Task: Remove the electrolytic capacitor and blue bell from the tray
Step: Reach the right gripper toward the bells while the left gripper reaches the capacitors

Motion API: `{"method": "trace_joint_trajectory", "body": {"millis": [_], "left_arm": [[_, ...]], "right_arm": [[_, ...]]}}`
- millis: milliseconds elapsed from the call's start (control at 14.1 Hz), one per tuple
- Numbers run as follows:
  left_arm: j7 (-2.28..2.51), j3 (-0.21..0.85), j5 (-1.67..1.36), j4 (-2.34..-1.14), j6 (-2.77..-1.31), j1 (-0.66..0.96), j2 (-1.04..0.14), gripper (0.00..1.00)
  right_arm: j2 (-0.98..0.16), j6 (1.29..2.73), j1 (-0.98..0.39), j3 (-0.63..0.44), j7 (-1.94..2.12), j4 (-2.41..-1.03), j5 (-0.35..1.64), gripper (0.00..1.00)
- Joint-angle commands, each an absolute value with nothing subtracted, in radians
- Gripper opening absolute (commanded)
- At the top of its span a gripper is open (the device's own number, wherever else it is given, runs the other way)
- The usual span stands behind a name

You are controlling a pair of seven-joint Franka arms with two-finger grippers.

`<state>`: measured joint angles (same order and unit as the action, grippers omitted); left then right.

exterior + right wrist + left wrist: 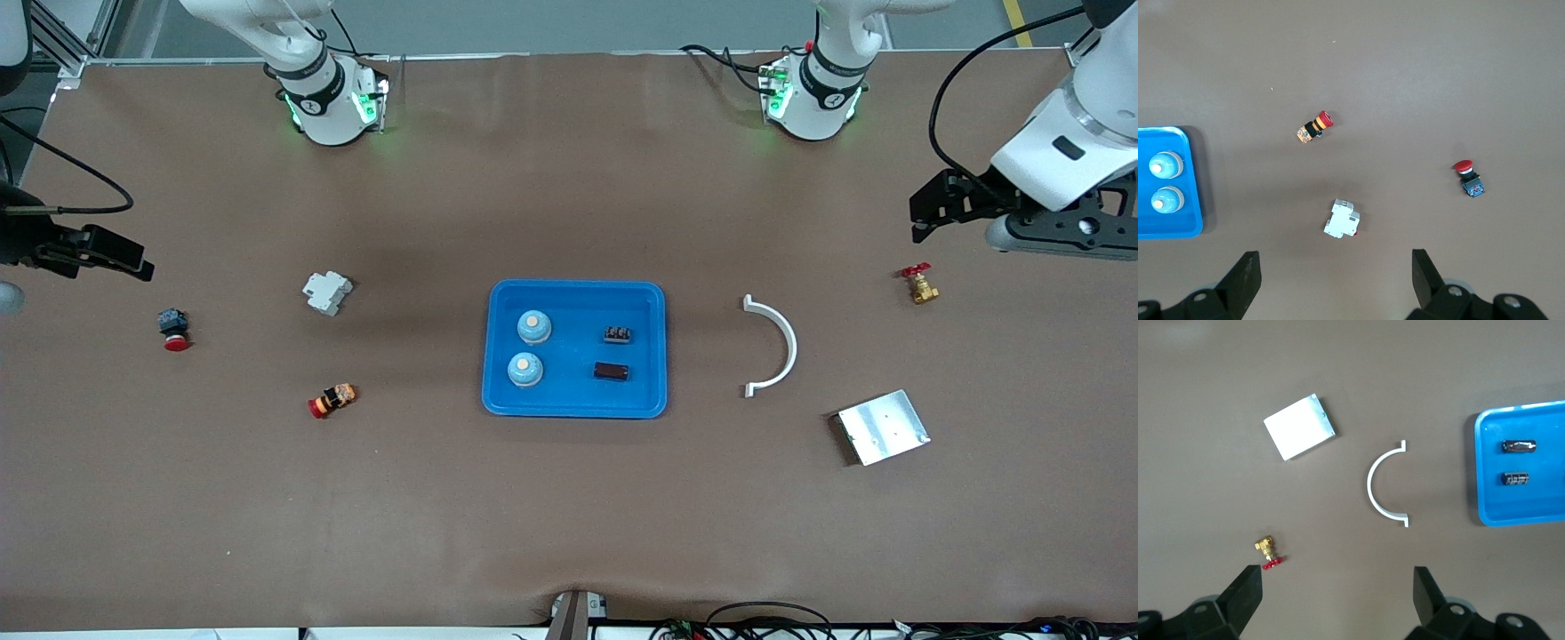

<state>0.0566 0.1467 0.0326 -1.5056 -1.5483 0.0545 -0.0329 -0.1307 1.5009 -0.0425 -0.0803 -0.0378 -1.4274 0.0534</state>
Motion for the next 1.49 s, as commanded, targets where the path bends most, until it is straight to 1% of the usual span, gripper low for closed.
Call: {"method": "trace_joint_trajectory", "body": {"millis": [0, 354, 566, 707, 919, 1061, 1273, 1415], "left_arm": [[0.183, 0.182, 0.012, -1.517, -1.536, 0.054, -0.034, 1.00], [0.506, 0.192, -0.031, -1.540, -1.513, 0.058, -0.040, 1.00], [0.706, 0.251, -0.031, -1.584, -1.514, 0.061, -0.061, 1.00], [0.881, 0.290, -0.031, -1.589, -1.531, 0.066, -0.096, 1.00], [1.165, 0.308, -0.028, -1.586, -1.607, 0.119, -0.178, 1.00], [1.337, 0.308, -0.018, -1.583, -1.669, 0.170, -0.251, 1.00], [1.518, 0.307, -0.015, -1.578, -1.770, 0.213, -0.346, 1.00], [1.607, 0.307, -0.017, -1.577, -1.831, 0.233, -0.388, 1.00]], "right_arm": [[-0.129, 1.500, -0.034, -0.075, -0.043, -1.425, 0.063, 1.00], [-0.133, 1.505, -0.018, -0.072, -0.043, -1.427, 0.077, 1.00], [-0.137, 1.529, -0.026, -0.068, -0.043, -1.427, 0.092, 1.00], [-0.150, 1.543, -0.058, -0.067, -0.055, -1.433, 0.094, 1.00], [-0.190, 1.586, -0.109, -0.069, -0.067, -1.450, 0.098, 1.00], [-0.247, 1.623, -0.152, -0.064, -0.116, -1.451, 0.098, 1.00], [-0.322, 1.692, -0.210, -0.022, -0.288, -1.454, 0.097, 1.00], [-0.360, 1.730, -0.265, -0.011, -0.377, -1.454, 0.091, 1.00]]}}
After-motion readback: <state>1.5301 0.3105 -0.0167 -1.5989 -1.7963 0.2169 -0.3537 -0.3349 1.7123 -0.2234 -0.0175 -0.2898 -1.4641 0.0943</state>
